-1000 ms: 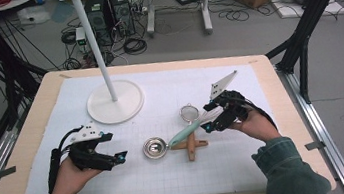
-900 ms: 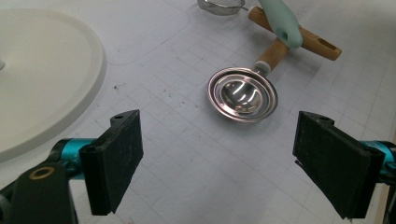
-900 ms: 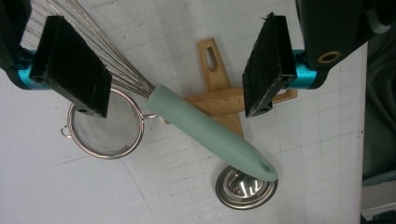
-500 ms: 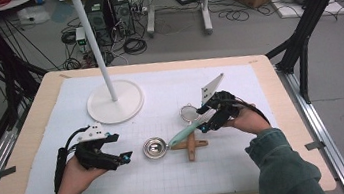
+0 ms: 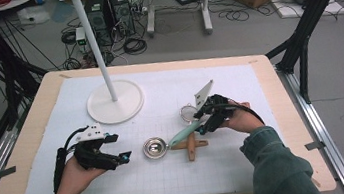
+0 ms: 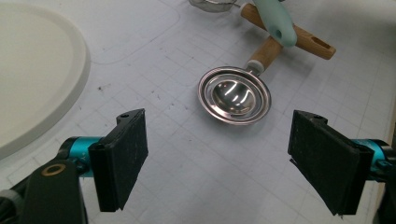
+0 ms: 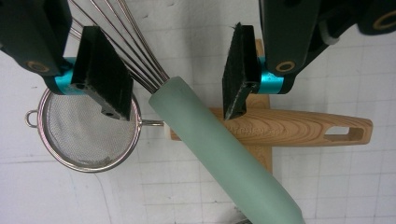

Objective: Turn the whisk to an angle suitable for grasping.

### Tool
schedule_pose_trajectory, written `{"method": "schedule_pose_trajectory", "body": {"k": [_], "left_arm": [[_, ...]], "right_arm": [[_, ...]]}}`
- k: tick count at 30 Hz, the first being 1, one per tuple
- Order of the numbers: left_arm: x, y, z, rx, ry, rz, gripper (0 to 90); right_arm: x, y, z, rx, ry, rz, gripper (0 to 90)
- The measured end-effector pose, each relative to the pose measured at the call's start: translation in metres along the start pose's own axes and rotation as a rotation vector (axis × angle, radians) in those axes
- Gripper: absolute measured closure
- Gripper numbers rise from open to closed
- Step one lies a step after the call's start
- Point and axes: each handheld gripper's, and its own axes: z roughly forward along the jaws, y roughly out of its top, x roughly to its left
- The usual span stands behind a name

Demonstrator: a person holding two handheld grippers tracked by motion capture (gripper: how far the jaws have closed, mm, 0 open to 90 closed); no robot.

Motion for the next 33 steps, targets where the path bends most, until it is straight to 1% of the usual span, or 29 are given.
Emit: {"method": "schedule_pose_trajectory", "body": {"k": [3,5,6,10,11,12,14,15,17,18,19,20,21,23,24,26,29,30,32,33], "left_arm": [[0.001,-0.001,-0.001,-0.002,0.002,-0.005,20.3],[0.001,-0.002,-0.002,-0.003,0.002,-0.007,20.3],[0.001,-0.002,-0.003,0.000,0.002,-0.002,20.3],[0.002,-0.004,-0.005,-0.003,0.001,-0.002,20.3],[0.002,-0.005,-0.006,-0.011,0.003,-0.008,20.4],[0.002,-0.005,-0.006,-0.011,0.002,-0.008,20.4],[0.002,-0.005,-0.006,-0.012,0.003,-0.007,20.4],[0.002,-0.006,-0.006,-0.011,0.001,-0.005,20.4],[0.001,-0.006,-0.006,-0.010,-0.002,-0.004,20.4],[0.001,-0.006,-0.006,-0.012,-0.003,-0.003,20.5],[0.001,-0.006,-0.006,-0.012,-0.003,-0.003,20.4],[0.001,-0.006,-0.007,-0.014,-0.002,-0.002,20.4],[0.002,-0.006,-0.008,-0.014,-0.001,0.000,20.5],[0.002,-0.006,-0.010,-0.015,0.000,0.000,20.6],[0.003,-0.006,-0.010,-0.018,0.004,-0.003,20.6],[0.003,-0.007,-0.012,-0.022,0.005,-0.006,20.6],[0.004,-0.008,-0.012,-0.024,0.006,-0.005,20.6],[0.005,-0.008,-0.012,-0.021,0.006,-0.007,20.6],[0.005,-0.008,-0.012,-0.024,0.004,-0.011,20.6],[0.005,-0.008,-0.012,-0.024,0.004,-0.011,20.6]], "right_arm": [[-0.001,0.001,0.003,0.011,-0.007,-0.027,45.2],[-0.001,0.001,0.004,0.015,-0.008,-0.032,45.2],[0.000,0.001,0.006,0.020,-0.012,-0.047,45.7],[0.001,0.002,0.006,0.030,-0.012,-0.060,47.5],[0.003,0.002,0.005,0.042,-0.018,-0.090,50.2],[0.003,0.002,0.005,0.042,-0.022,-0.103,51.3],[0.005,0.001,0.004,0.048,-0.020,-0.101,52.7],[0.006,0.001,0.003,0.050,-0.023,-0.120,54.4],[0.008,0.002,0.002,0.065,-0.019,-0.131,55.3],[0.007,0.002,0.002,0.067,-0.023,-0.149,55.7],[0.007,0.002,0.002,0.067,-0.023,-0.149,55.7],[0.008,0.003,0.005,0.076,-0.013,-0.152,56.4],[0.009,0.003,0.005,0.083,-0.014,-0.145,57.0],[0.009,0.004,0.006,0.087,-0.005,-0.158,59.5],[0.010,0.004,0.005,0.090,-0.012,-0.175,60.8],[0.011,0.004,0.005,0.101,-0.003,-0.196,62.3],[0.011,0.003,0.004,0.098,-0.009,-0.198,62.2],[0.009,0.004,0.006,0.090,0.004,-0.192,62.1],[0.008,0.004,0.006,0.087,0.009,-0.194,62.6],[0.009,0.004,0.005,0.098,0.012,-0.192,63.0]]}}
